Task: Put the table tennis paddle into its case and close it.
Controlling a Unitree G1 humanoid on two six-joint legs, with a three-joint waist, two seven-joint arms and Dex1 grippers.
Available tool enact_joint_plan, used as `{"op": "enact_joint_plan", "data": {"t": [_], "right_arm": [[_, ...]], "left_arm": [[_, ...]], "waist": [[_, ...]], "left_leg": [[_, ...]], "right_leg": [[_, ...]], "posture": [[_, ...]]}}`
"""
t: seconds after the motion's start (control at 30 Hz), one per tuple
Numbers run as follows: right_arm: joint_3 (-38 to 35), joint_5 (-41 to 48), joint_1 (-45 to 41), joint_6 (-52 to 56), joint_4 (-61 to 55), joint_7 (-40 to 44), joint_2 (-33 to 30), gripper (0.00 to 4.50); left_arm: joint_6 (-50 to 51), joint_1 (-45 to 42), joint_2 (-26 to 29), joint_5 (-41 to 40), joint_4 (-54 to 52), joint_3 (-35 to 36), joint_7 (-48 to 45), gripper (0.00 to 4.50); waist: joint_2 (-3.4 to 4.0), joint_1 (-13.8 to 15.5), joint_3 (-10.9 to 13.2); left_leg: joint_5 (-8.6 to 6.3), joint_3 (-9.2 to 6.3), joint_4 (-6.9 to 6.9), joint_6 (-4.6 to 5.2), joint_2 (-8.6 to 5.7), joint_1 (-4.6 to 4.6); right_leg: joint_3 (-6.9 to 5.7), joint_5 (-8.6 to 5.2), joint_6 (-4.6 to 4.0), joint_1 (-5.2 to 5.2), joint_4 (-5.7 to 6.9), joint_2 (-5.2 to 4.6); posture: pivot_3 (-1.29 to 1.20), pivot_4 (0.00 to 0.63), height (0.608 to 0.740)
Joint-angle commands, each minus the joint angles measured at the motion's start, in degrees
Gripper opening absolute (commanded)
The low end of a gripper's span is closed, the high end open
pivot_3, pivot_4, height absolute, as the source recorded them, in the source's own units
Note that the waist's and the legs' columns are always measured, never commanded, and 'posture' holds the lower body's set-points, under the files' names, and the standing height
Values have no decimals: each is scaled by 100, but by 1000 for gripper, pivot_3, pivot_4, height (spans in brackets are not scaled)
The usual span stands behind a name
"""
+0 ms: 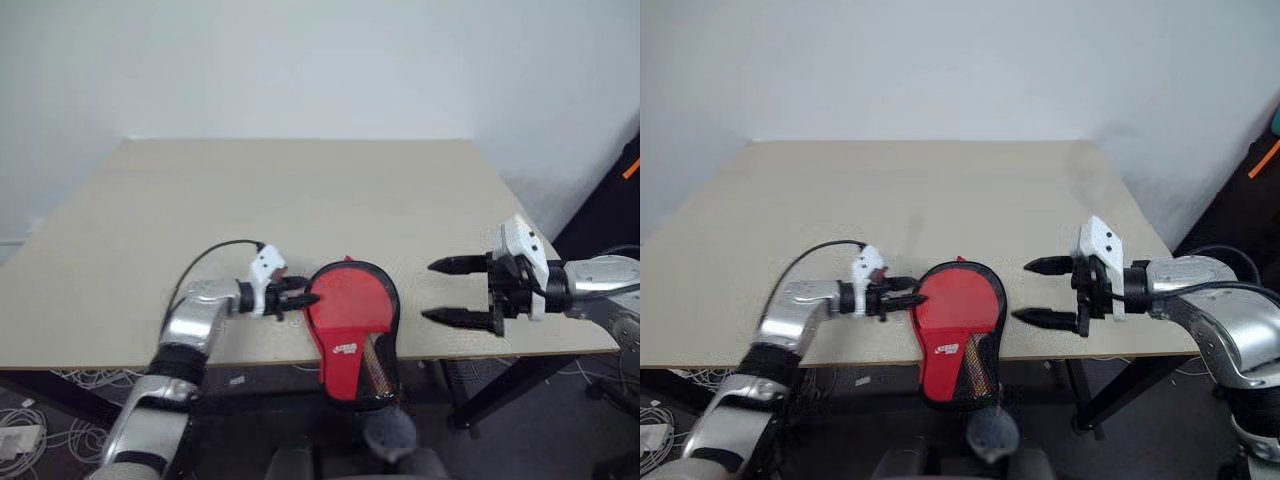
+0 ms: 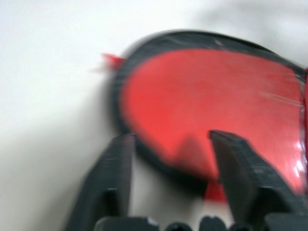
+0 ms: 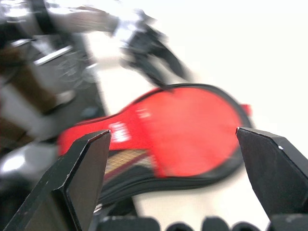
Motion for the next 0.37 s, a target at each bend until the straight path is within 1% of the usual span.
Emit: {"op": "enact_joint_plan", "data": {"t": [0.03,0.1,0.17,0.37], "right_arm": [[-155,-195,-190,-97,272,-380,201,4500],[-136,-305,-216,-135,441,-532,328,4500],[-106,-400,-246,-180,577,-643,449,4500],[3,-720,-496,-204,988,-1146,957,4500]], "left_arm": [[286,126,417,-414,-747,619,81,3768],[414,316,634,-510,-934,878,161,4405],[436,488,757,-574,-1091,1112,307,4457],[392,694,752,-711,-1172,1520,713,4457]], "waist": [[-2,21,2],[0,36,3],[2,29,4],[5,29,6]], "left_leg": [[0,0,-1,0,0,0],[-3,0,1,2,-1,0],[-4,2,0,3,-1,0],[-3,6,1,3,2,0]], "right_leg": [[-1,0,0,-2,-2,-1],[-5,-1,0,-5,-5,-4],[-4,-1,0,-3,-5,-5],[-3,0,0,-2,2,-2]], "posture": [[0,0,740],[0,0,740],[0,0,740],[0,0,740]]}}
